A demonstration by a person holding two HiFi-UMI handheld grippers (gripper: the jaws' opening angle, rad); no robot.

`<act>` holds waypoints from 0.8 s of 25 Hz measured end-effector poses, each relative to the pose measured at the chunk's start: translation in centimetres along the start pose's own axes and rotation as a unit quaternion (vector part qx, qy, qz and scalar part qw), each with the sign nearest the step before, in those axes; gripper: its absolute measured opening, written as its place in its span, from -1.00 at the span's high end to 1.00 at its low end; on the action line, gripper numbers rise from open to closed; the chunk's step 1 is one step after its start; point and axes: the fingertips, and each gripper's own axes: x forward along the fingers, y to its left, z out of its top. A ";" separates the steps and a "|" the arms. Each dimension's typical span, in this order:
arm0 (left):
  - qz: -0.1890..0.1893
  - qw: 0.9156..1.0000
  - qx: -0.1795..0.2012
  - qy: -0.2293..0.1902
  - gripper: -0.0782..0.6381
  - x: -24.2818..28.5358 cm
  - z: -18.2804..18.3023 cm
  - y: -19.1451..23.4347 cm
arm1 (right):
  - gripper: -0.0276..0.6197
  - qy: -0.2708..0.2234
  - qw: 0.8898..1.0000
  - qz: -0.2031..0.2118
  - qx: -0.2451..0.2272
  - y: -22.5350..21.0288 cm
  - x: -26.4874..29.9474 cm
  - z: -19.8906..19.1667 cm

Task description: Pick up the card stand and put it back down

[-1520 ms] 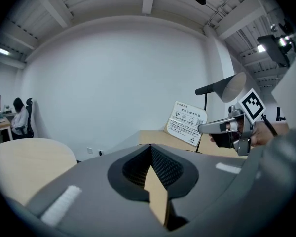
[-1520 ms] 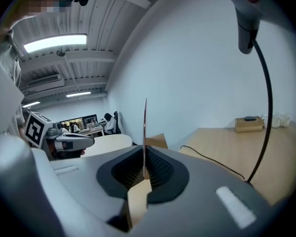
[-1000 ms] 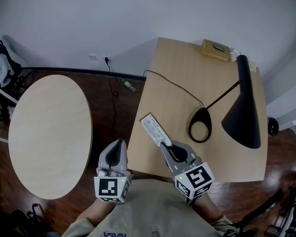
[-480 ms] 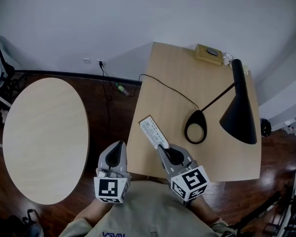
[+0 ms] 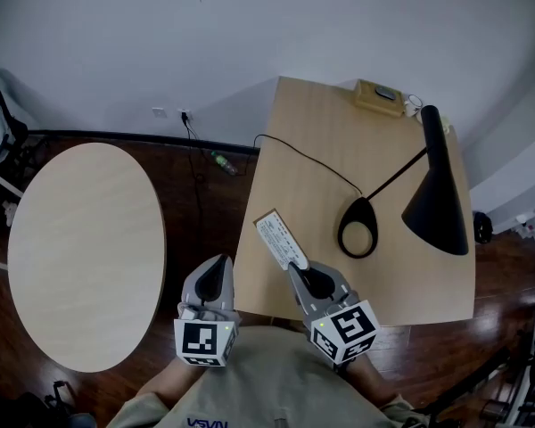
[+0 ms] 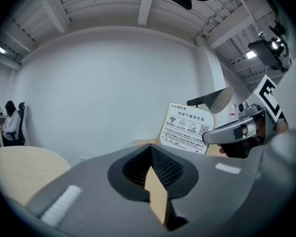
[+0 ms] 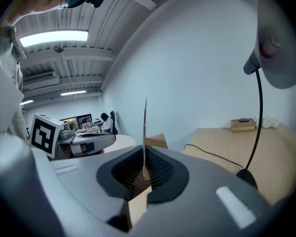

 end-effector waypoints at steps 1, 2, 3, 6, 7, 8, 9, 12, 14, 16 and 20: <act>0.000 1.000 -0.001 0.001 0.77 0.0 0.0 0.0 | 0.87 -0.001 1.000 -0.001 0.001 -0.1 0.0 0.0; -0.002 1.000 -0.001 0.000 0.76 0.1 0.1 -0.2 | 0.87 -0.001 1.000 -0.003 0.003 -0.2 -0.1 0.0; -0.007 1.000 -0.002 -0.003 0.76 0.2 0.2 -0.3 | 0.87 -0.002 1.000 -0.005 0.004 -0.4 -0.2 0.0; -0.018 1.000 -0.011 -0.015 0.76 0.5 0.2 -0.7 | 0.87 -0.003 1.000 -0.007 0.007 -0.9 -0.2 0.0; -0.012 1.000 -0.013 -0.022 0.76 0.6 0.2 -0.6 | 0.87 -0.003 1.000 -0.007 0.008 -1.0 -0.3 0.0; -0.005 1.000 -0.013 -0.026 0.76 0.7 0.3 -0.5 | 0.87 -0.003 1.000 -0.007 0.008 -1.1 -0.3 0.0; 0.003 1.000 -0.013 -0.028 0.76 0.8 0.4 -0.4 | 0.87 -0.003 1.000 -0.006 0.008 -1.2 -0.3 0.0; 0.026 0.999 -0.010 -0.019 0.76 0.6 0.4 -0.3 | 0.87 -0.003 1.000 0.000 0.007 -1.5 -0.3 0.0; 0.047 0.999 -0.009 -0.012 0.76 0.3 0.0 -0.2 | 0.87 -0.006 1.000 0.010 0.005 -1.6 -0.3 0.0; 0.070 0.997 -0.008 -0.006 0.76 -0.2 -0.3 0.0 | 0.87 -0.010 1.000 0.028 0.000 -1.4 -0.1 0.0; 0.104 0.995 -0.008 0.000 0.76 -1.8 -1.0 1.5 | 0.87 -0.006 0.997 0.069 -0.022 0.3 1.6 -0.2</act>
